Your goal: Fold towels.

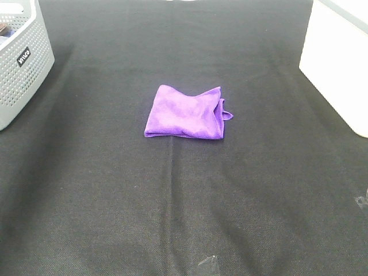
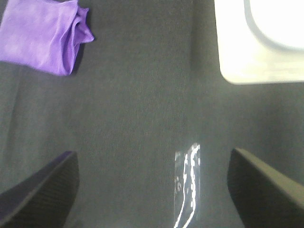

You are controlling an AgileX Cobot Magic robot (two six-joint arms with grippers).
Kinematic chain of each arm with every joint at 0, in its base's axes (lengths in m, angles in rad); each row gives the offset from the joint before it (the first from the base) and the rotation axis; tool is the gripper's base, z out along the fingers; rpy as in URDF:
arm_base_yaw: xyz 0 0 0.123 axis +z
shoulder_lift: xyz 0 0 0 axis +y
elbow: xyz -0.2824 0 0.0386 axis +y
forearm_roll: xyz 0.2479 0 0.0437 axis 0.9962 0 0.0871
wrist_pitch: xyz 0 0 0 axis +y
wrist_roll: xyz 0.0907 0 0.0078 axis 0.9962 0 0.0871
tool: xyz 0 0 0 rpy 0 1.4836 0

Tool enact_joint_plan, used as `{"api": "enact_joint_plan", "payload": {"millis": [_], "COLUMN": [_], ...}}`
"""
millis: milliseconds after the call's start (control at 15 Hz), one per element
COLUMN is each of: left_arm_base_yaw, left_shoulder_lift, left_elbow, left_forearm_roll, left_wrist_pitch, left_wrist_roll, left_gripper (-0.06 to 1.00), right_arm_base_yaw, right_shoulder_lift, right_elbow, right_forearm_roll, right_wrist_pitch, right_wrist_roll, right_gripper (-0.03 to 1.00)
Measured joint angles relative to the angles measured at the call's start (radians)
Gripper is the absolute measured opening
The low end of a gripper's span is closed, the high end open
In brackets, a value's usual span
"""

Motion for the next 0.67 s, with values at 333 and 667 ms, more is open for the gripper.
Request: {"api": "enact_joint_plan", "payload": {"millis": [333,667], "left_arm_base_yaw": [0.001,0.001], "left_shoulder_lift": [-0.568,-1.15], "left_elbow": [0.526,0.845], "left_forearm_roll": [-0.014,0.004], "left_wrist_pitch": [-0.143,-0.145], "left_wrist_roll": [0.001,0.017], "left_gripper": [0.77,0.77], "right_arm_base_yaw": [0.0,0.0], "right_shoulder_lift": [-0.458,-0.849], "right_elbow": [0.311,0.609], "right_forearm_roll": [0.0,-0.001], "right_wrist_pitch": [0.001,-0.002], "right_wrist_roll": [0.0,-0.033], "right_gripper": [0.82,0.82]}}
